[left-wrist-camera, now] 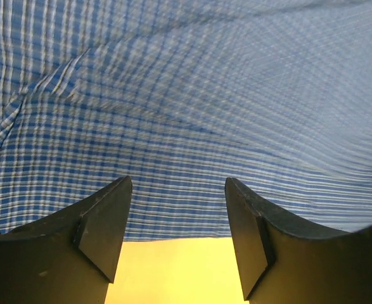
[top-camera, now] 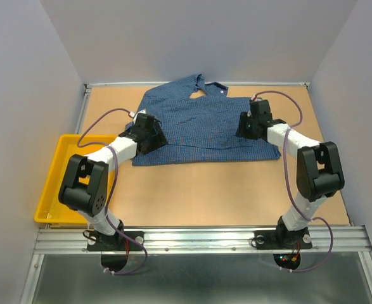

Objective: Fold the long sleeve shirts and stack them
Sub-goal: Fold the shirt

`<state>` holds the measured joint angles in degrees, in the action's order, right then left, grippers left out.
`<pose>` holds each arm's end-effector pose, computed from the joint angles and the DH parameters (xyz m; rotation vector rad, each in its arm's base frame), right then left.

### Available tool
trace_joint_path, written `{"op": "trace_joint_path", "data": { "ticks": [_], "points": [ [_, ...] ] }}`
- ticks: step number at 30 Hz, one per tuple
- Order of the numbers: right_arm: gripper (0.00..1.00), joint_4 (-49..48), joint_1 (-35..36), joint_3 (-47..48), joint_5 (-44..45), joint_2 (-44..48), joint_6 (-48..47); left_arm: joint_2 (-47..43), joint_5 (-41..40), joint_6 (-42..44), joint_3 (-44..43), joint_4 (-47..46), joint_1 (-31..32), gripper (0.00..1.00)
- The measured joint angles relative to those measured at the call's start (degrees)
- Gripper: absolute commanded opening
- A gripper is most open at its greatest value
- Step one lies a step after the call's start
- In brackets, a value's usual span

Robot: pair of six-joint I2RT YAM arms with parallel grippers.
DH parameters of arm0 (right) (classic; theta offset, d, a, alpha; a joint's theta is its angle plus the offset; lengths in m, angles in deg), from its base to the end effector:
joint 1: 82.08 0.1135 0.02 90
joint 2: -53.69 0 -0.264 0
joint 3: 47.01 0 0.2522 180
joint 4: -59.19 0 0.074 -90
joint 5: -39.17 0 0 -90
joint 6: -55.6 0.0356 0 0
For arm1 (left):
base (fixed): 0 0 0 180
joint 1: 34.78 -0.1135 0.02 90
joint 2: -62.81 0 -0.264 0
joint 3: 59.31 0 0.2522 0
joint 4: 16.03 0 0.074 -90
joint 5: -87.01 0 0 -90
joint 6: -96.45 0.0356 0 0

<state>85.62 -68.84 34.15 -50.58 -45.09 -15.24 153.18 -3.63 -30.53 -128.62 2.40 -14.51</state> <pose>0.3694 0.0868 0.2219 0.1238 2.3529 0.2737 0.3206 -0.1180 0.2172 -0.3421 2.2874 -0.5113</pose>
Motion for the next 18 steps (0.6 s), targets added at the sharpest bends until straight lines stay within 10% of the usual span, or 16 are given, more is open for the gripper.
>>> {"op": "trace_joint_path", "data": {
  "ticks": [18],
  "points": [
    [0.47, 13.7, 5.7, -18.8, 2.4, 10.3, 3.8, -0.4, 7.7, 2.0, 8.4, 3.4, 3.4, 0.66]
  ]
}}
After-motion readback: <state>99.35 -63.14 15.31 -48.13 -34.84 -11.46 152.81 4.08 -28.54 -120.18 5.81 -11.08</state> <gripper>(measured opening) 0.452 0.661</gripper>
